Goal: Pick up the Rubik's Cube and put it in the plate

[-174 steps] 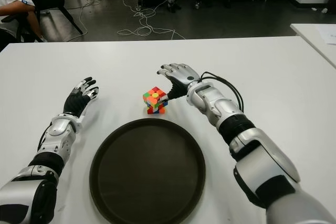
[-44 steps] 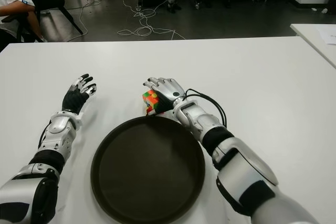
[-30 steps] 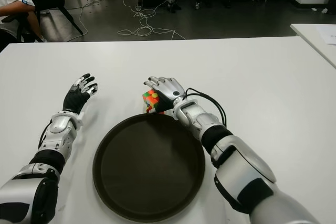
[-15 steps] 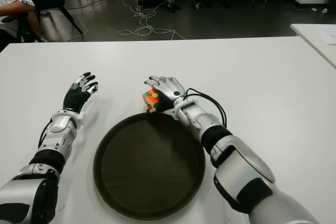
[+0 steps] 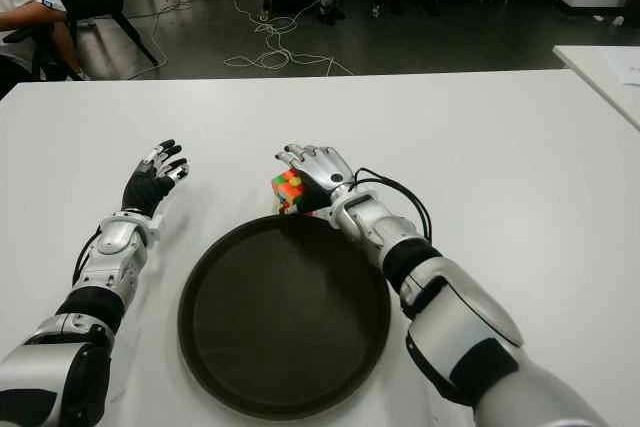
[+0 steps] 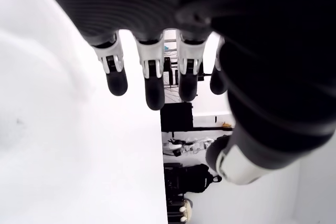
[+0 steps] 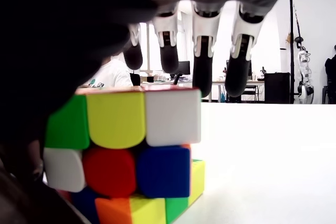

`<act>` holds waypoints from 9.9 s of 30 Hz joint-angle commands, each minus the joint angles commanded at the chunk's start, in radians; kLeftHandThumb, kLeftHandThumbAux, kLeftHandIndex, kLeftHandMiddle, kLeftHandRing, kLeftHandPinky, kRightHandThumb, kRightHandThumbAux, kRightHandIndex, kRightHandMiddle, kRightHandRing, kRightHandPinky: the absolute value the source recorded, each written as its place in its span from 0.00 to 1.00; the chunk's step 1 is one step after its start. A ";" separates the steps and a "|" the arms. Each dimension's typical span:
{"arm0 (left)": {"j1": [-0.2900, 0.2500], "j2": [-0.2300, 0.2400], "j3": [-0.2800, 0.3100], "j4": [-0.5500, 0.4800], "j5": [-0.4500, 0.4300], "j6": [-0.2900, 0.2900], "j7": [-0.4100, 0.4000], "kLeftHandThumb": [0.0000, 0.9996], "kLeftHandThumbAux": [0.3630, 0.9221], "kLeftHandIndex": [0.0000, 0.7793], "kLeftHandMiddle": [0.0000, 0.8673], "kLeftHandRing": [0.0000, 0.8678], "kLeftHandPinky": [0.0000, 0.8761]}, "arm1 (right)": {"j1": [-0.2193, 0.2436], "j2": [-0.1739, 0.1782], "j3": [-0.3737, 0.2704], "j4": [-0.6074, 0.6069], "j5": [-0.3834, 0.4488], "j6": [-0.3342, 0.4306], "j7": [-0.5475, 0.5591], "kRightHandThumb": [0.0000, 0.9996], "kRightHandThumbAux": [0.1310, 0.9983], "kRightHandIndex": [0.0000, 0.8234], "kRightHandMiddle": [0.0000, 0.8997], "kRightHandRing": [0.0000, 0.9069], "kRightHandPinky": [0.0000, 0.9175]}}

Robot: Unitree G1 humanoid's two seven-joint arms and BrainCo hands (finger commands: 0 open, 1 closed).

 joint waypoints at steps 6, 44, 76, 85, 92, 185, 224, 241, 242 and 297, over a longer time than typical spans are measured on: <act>-0.001 -0.001 0.004 0.000 -0.006 0.003 -0.013 0.21 0.69 0.06 0.14 0.13 0.10 | -0.001 0.001 -0.003 0.008 0.004 -0.003 0.003 0.07 0.55 0.10 0.16 0.23 0.33; 0.015 -0.003 -0.012 -0.026 0.015 -0.011 0.007 0.21 0.67 0.08 0.15 0.12 0.09 | 0.005 -0.014 -0.018 -0.021 0.019 -0.025 0.056 0.03 0.56 0.45 0.49 0.52 0.50; 0.039 -0.001 -0.023 -0.073 0.020 0.001 0.002 0.19 0.63 0.08 0.14 0.13 0.09 | 0.022 -0.037 -0.022 -0.075 0.015 -0.040 0.021 0.60 0.68 0.53 0.64 0.62 0.58; 0.046 0.000 -0.025 -0.089 0.015 0.007 -0.011 0.20 0.62 0.07 0.12 0.10 0.07 | 0.020 -0.042 -0.026 -0.078 0.021 -0.055 0.020 0.69 0.69 0.52 0.67 0.65 0.60; 0.049 -0.002 -0.026 -0.095 0.017 0.009 -0.008 0.20 0.62 0.07 0.13 0.11 0.08 | 0.015 -0.047 -0.018 -0.077 0.010 -0.058 0.013 0.69 0.69 0.52 0.66 0.65 0.59; 0.023 0.003 -0.006 -0.031 0.001 0.012 -0.013 0.22 0.66 0.07 0.14 0.13 0.09 | 0.004 -0.022 -0.050 -0.076 0.032 0.009 0.037 0.68 0.69 0.52 0.75 0.75 0.73; 0.029 -0.003 -0.014 -0.050 0.004 0.007 -0.007 0.20 0.65 0.07 0.13 0.12 0.10 | 0.039 -0.061 -0.080 -0.231 0.032 0.059 0.081 0.69 0.69 0.52 0.72 0.72 0.69; 0.026 0.004 -0.021 -0.044 0.013 0.011 -0.009 0.20 0.62 0.07 0.14 0.13 0.09 | 0.055 -0.076 -0.090 -0.288 0.030 0.066 0.099 0.69 0.69 0.52 0.72 0.71 0.68; 0.025 0.004 -0.020 -0.042 0.013 0.012 -0.009 0.20 0.62 0.07 0.14 0.13 0.09 | 0.056 -0.077 -0.091 -0.291 0.029 0.068 0.101 0.69 0.69 0.52 0.71 0.71 0.67; 0.018 0.006 -0.017 -0.031 0.014 0.004 -0.013 0.21 0.62 0.07 0.14 0.13 0.09 | 0.192 -0.197 -0.235 -0.766 0.026 0.159 0.239 0.69 0.69 0.52 0.68 0.67 0.62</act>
